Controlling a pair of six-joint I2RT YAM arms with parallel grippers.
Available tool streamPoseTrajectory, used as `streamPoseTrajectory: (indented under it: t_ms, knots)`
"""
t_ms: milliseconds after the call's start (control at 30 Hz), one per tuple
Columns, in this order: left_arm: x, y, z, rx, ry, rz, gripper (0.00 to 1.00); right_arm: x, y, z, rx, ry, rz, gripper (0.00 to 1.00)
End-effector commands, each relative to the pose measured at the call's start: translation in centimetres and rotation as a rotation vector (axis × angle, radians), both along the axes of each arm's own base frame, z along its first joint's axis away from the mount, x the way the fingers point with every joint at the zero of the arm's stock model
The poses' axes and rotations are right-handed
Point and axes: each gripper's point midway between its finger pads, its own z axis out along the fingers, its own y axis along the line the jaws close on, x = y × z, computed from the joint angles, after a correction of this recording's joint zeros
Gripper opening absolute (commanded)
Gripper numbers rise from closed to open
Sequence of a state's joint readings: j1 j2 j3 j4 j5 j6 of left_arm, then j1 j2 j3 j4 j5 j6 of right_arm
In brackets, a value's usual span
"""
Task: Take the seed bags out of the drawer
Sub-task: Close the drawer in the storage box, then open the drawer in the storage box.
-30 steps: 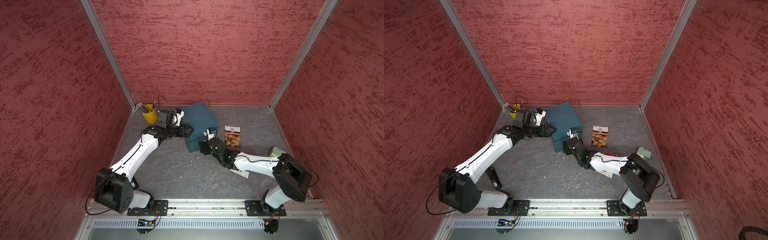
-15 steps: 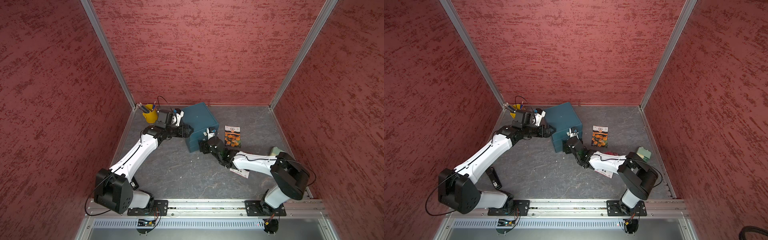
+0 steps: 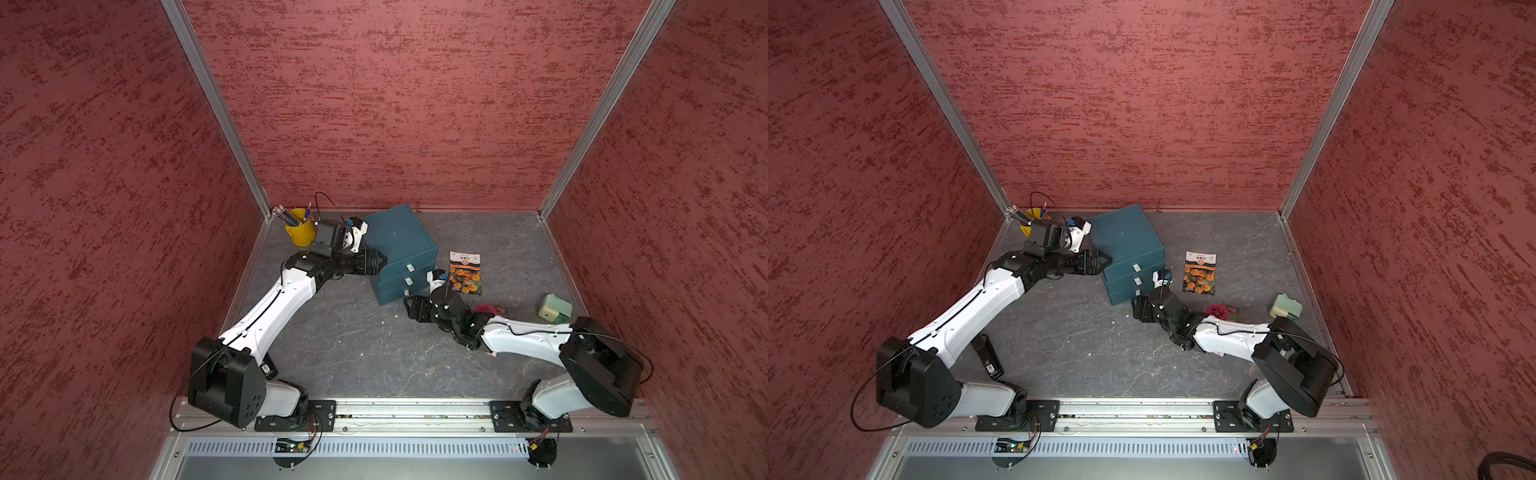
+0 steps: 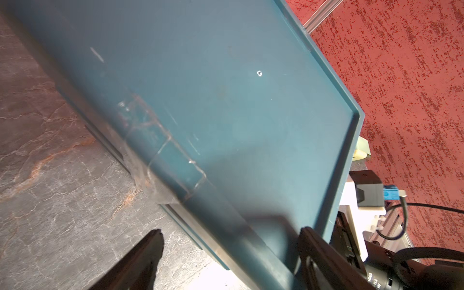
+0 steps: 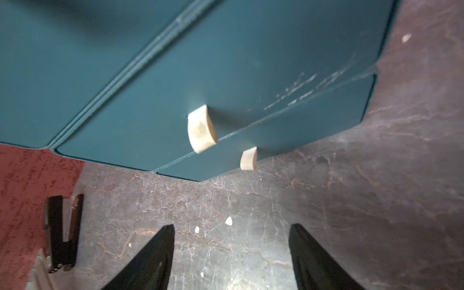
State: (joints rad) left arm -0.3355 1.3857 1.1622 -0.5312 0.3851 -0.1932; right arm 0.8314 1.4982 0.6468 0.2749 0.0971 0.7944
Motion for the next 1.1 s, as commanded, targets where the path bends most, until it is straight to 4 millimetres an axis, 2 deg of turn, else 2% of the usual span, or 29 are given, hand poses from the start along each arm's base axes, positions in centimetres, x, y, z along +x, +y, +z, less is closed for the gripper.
streamPoseTrajectory:
  t_ms: [0, 167, 533, 1067]
  knots:
    - [-1.6, 1.4, -3.5, 0.085, 0.112, 0.007, 0.87, 0.6, 1.0, 0.6, 0.166, 0.046, -0.032, 0.72]
    - [-1.6, 1.4, -3.6, 0.083, 0.113, 0.007, 0.87, 1.4, 1.3, -0.1, 0.243, 0.09, -0.065, 0.65]
    - [-1.6, 1.4, -3.6, 0.083, 0.11, 0.007, 0.87, 3.2, 0.1, -2.0, 0.319, 0.145, -0.184, 0.5]
    - [-1.5, 1.7, -3.9, 0.088, 0.115, 0.007, 0.87, 4.9, 0.7, -3.6, 0.409, 0.145, -0.224, 0.46]
